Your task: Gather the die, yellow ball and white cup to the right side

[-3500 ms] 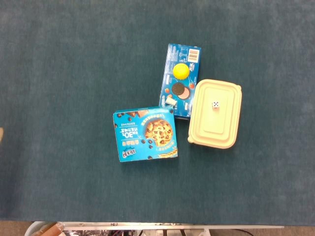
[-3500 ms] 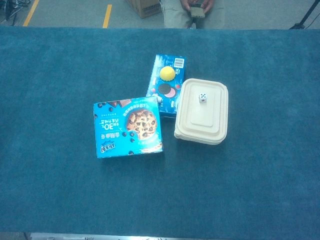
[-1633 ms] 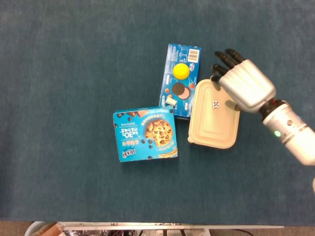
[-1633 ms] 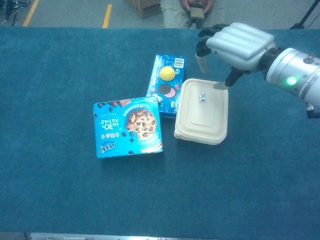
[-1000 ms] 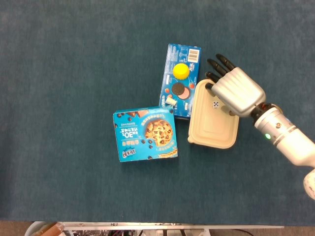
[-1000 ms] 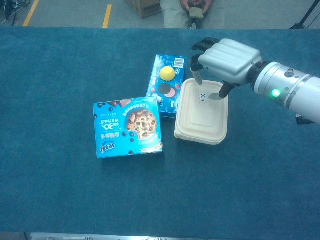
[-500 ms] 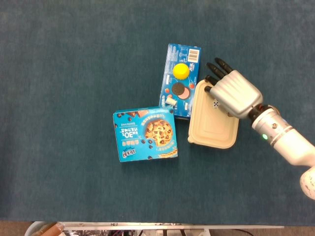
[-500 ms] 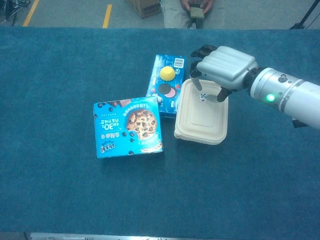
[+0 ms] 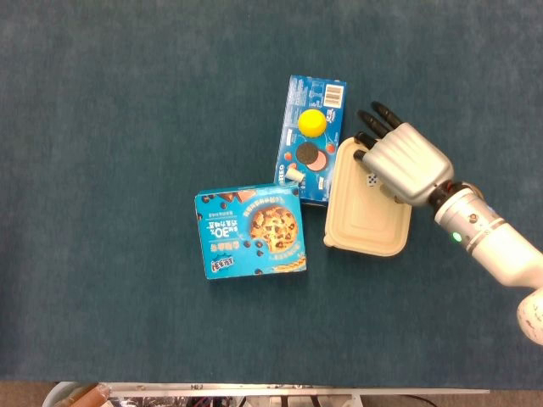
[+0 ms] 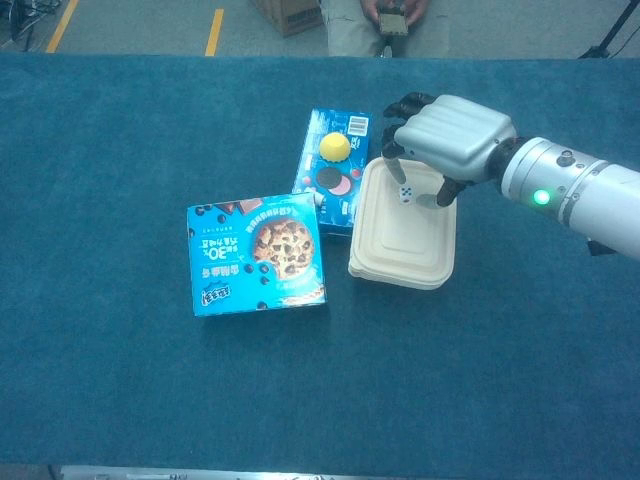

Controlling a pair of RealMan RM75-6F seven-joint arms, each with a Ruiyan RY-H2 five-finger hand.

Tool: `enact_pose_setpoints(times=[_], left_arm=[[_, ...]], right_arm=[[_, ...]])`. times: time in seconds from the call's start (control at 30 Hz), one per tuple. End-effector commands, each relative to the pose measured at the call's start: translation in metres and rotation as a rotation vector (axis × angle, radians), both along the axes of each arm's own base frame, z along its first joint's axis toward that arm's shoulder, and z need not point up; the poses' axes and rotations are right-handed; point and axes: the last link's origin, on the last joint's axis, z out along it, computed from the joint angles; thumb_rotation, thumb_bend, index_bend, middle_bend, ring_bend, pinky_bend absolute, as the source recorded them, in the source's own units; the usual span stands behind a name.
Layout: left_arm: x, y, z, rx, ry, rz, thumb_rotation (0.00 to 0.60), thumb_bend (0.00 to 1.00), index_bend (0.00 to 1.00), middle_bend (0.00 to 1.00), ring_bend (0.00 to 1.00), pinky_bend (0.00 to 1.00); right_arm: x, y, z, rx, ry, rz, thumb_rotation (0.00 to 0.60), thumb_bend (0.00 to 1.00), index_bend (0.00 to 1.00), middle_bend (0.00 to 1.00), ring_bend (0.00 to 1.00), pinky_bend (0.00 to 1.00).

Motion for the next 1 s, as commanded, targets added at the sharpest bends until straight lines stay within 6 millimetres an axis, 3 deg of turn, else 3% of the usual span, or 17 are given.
enact_pose_setpoints(times=[0.03, 1.0], left_arm=[[0.000, 0.000, 0.000, -0.001, -0.001, 0.000, 0.542, 0.29, 0.36, 0.40, 0.33, 0.24], [-0.005, -0.001, 0.001, 0.004, -0.005, 0.008, 0.518, 0.29, 0.36, 0.40, 0.33, 0.24]], right_arm=[[0.000, -0.001, -0.001, 0.002, 0.004, -0.002, 0.600, 0.21, 0.49, 0.29, 0.06, 0.06], [0.007, -0.003, -0.013, 0.013, 0.042, -0.015, 0.600, 0.26, 0.48, 0.29, 0.06, 0.06]])
